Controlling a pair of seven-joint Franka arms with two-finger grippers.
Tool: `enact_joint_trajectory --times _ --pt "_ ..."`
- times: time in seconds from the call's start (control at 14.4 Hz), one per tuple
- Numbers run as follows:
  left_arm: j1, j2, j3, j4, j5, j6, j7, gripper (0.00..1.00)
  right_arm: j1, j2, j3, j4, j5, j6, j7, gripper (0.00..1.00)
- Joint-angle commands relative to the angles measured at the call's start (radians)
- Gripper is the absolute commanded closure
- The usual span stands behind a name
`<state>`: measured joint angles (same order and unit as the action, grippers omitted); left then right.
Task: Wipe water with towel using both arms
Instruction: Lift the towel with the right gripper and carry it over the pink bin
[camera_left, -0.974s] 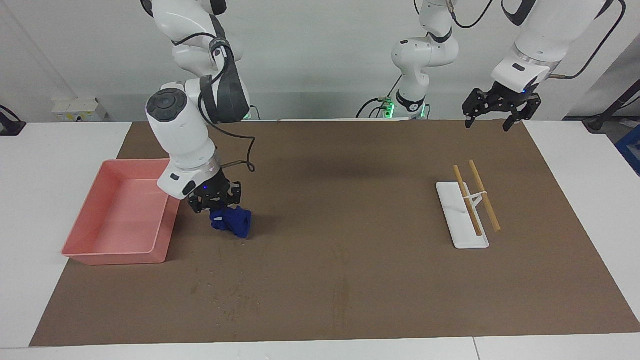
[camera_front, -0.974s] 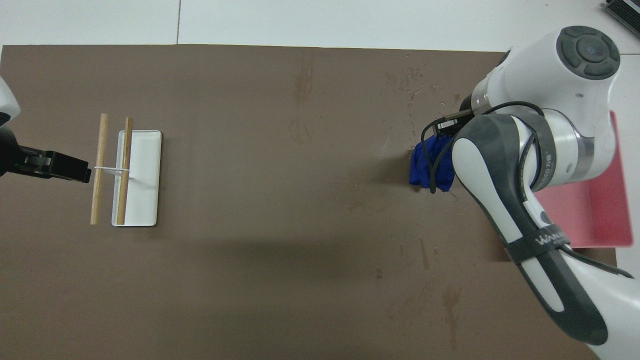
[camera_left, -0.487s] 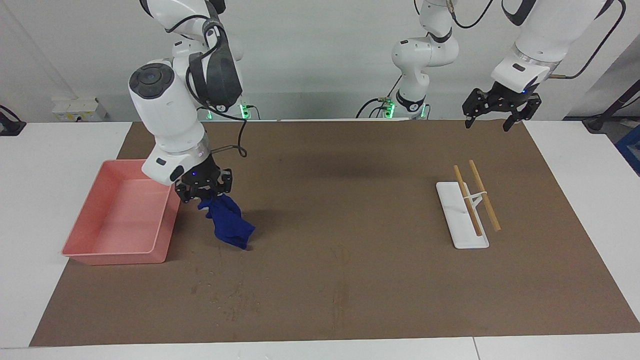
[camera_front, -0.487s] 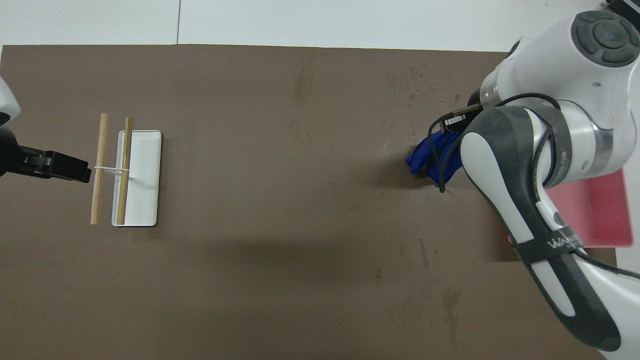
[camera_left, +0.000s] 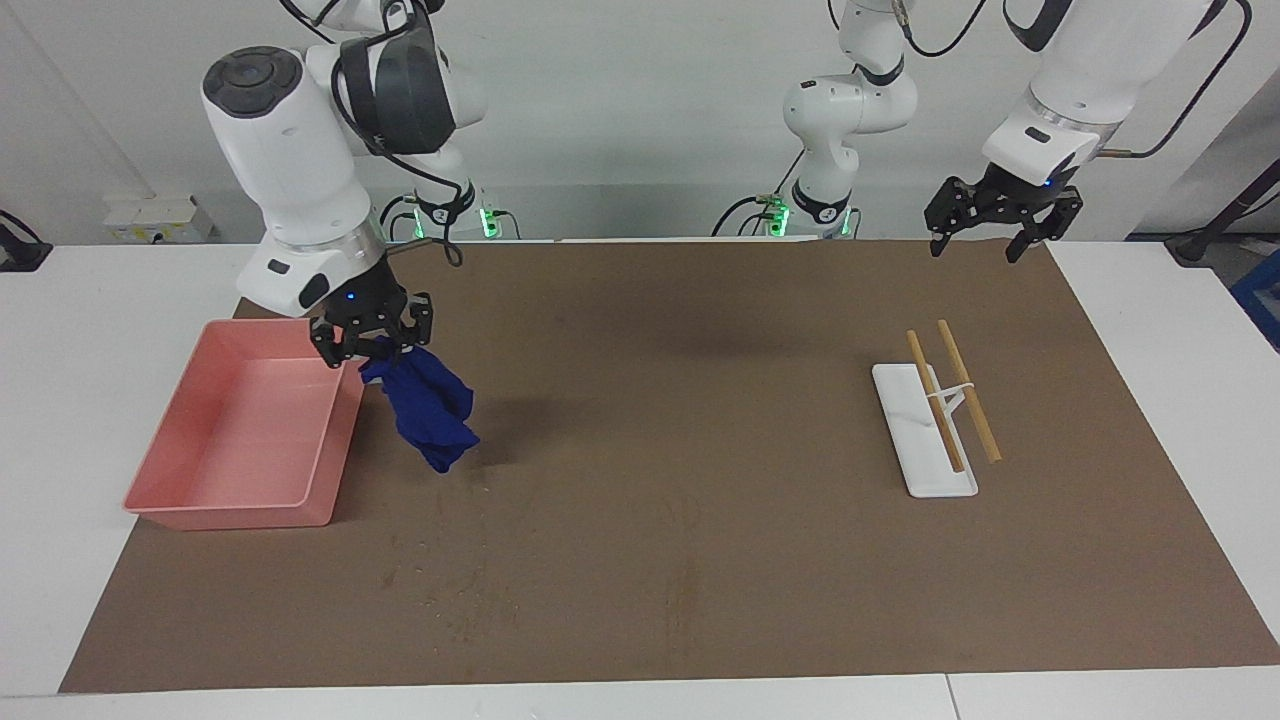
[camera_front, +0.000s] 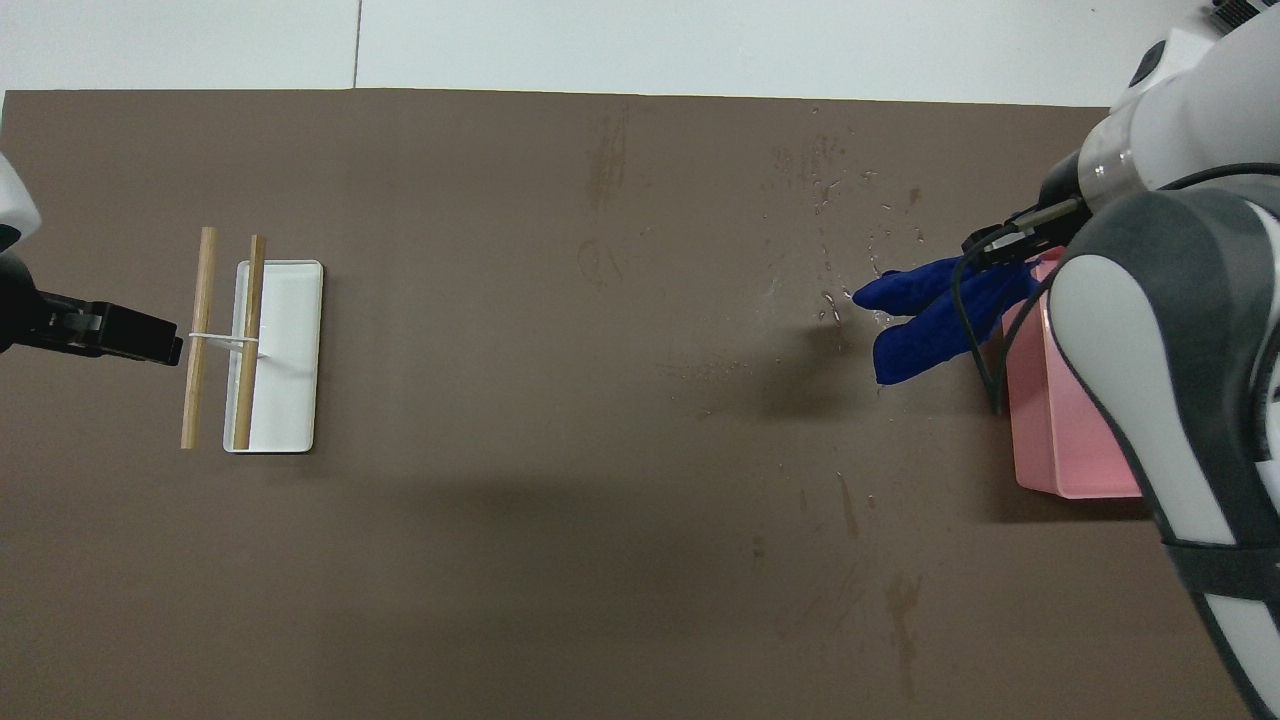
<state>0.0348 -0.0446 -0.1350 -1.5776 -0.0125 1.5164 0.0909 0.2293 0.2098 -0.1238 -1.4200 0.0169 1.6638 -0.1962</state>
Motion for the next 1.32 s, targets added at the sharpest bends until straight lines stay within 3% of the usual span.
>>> enact_joint_trajectory --times 0.0,0.35,0.83,1.25 --pt "0.002 -0.024 0.000 -0.022 0.011 -0.008 0.006 0.00 -0.048 -0.033 0.009 0.006 -0.026 -0.044 -0.087 1.00" --pt "0.002 -0.024 0.000 -0.022 0.011 -0.008 0.006 0.00 -0.102 -0.068 0.004 0.009 -0.063 -0.114 -0.207 1.00" --pt "0.002 -0.024 0.000 -0.022 0.011 -0.008 0.004 0.00 -0.283 -0.110 0.010 0.007 -0.078 -0.110 -0.511 1.00" --pt "0.002 -0.024 0.000 -0.022 0.011 -0.008 0.004 0.00 -0.298 -0.177 0.009 -0.145 -0.098 -0.001 -0.532 1.00"
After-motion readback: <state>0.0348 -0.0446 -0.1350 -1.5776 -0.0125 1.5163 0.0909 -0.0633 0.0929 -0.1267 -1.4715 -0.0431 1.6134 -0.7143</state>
